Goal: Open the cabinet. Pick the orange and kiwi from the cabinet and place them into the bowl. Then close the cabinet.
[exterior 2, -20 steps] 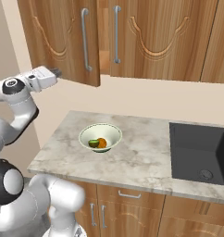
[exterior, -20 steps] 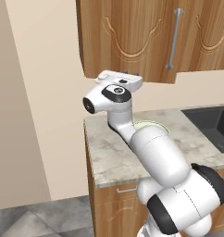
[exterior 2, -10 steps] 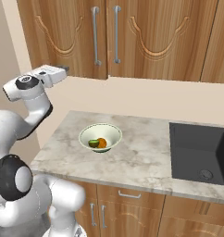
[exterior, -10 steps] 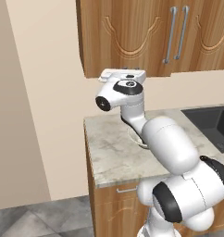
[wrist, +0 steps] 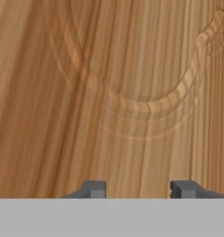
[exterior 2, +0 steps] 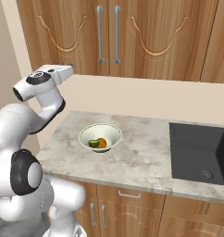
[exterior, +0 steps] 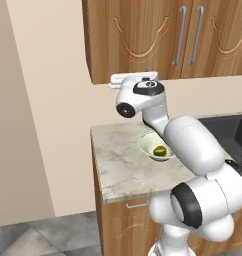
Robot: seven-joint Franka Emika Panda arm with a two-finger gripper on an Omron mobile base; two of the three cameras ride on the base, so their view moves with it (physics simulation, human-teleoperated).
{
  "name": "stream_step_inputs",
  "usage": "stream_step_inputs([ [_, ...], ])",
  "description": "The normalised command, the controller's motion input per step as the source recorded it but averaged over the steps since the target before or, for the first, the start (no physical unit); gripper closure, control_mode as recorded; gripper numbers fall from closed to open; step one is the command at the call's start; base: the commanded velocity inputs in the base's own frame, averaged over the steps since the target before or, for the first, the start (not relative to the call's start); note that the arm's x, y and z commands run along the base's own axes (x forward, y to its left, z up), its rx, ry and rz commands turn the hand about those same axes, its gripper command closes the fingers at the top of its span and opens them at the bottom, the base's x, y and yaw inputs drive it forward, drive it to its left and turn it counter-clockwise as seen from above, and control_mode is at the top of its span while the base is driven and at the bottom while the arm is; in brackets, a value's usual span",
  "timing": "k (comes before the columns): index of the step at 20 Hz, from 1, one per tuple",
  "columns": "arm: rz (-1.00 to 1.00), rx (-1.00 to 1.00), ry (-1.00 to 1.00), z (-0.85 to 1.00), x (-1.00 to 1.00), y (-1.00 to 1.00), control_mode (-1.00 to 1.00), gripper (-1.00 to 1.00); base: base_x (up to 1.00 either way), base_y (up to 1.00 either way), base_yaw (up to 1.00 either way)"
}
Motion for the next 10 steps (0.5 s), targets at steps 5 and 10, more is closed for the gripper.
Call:
stream_step_inputs([
  [5,0.13,0.00,0.00,0.02,-0.03,0.00,-1.00,-1.00,0.00,0.00,0.00],
  [10,0.11,-0.01,0.00,0.30,-0.54,-0.06,-1.00,-1.00,0.00,0.00,0.00],
])
